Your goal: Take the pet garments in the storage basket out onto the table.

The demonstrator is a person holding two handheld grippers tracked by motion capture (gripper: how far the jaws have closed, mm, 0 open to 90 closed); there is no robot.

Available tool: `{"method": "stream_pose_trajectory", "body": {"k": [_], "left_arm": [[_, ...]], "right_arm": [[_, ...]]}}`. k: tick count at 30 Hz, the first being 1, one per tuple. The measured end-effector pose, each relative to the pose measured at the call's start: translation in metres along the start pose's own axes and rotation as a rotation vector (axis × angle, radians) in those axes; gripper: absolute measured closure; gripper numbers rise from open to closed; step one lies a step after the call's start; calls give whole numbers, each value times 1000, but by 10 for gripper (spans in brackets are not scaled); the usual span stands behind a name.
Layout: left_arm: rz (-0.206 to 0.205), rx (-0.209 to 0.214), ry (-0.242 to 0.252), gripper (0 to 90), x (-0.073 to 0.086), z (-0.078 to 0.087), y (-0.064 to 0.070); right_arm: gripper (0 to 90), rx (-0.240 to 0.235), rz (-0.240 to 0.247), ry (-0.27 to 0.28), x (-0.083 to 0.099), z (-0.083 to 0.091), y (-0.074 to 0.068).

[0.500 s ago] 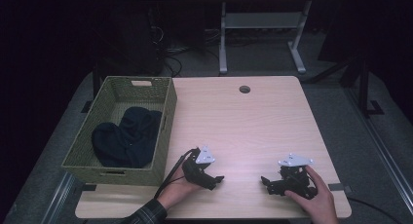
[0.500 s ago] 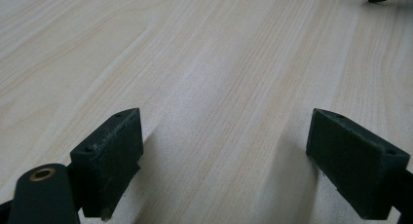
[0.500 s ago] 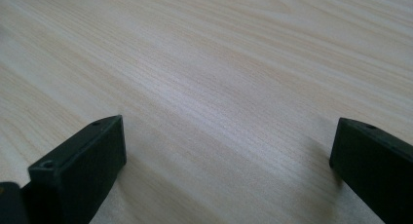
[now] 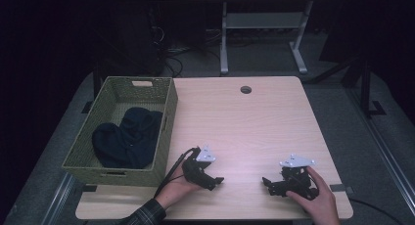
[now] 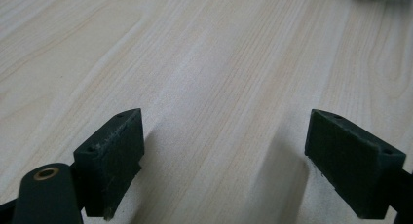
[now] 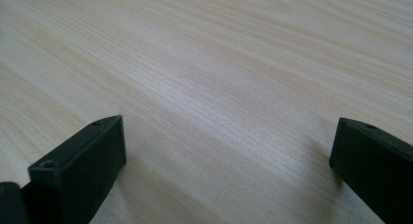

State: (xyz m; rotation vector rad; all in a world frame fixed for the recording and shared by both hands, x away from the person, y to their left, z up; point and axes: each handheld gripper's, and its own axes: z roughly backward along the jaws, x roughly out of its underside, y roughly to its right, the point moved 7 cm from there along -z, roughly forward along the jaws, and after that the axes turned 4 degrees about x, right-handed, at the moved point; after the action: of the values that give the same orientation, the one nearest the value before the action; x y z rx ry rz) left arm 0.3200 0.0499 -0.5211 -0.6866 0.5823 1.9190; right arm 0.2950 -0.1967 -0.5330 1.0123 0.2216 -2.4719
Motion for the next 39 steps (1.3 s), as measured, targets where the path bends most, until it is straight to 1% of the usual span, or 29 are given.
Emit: {"method": "stream_pose_trajectory", "body": {"k": [1, 3, 6, 10, 11, 12, 13, 17, 20, 23, 26, 29, 31, 33, 37, 39], "left_arm": [[-6, -2, -3, 140, -1, 1, 0], [3, -3, 10, 140, -4, 3, 1], [-7, -3, 3, 142, -5, 8, 0], [4, -3, 9, 143, -7, 12, -1], [-4, -4, 4, 143, -7, 14, -2], [-2, -4, 11, 143, -8, 15, -2], [12, 0, 22, 143, -9, 15, -2], [-5, 0, 3, 143, -9, 19, -3], [4, -4, 12, 143, -10, 23, -4], [0, -7, 13, 143, -11, 25, -6], [10, -7, 22, 143, -12, 28, -8], [8, -8, 26, 143, -13, 32, -11], [10, -8, 25, 143, -13, 33, -11], [20, -7, 35, 143, -13, 34, -12], [17, -8, 31, 143, -13, 37, -13], [21, -8, 39, 143, -14, 38, -13]], "right_arm": [[0, -1, 1, 0, 0, 0, 0], [0, -1, 2, 0, 0, 0, 0], [0, -3, 5, 1, 0, 0, 0], [0, -6, 5, 1, 0, 0, 0], [0, -6, 5, 1, 0, 0, 0], [0, -6, 6, 1, 0, 0, 0], [0, -7, 6, 1, 0, 0, 0], [0, -8, 7, 2, 0, 0, 0], [0, -9, 7, 1, 0, 0, 0], [0, -10, 8, 1, 0, 0, 0], [0, -11, 7, 1, 0, 0, 0], [0, -12, 8, 1, 0, 0, 0], [0, -13, 9, 1, 1, 0, 0], [0, -13, 10, 1, 1, 0, 0], [0, -14, 10, 1, 1, 0, 0], [0, -14, 11, 1, 1, 0, 0]]}}
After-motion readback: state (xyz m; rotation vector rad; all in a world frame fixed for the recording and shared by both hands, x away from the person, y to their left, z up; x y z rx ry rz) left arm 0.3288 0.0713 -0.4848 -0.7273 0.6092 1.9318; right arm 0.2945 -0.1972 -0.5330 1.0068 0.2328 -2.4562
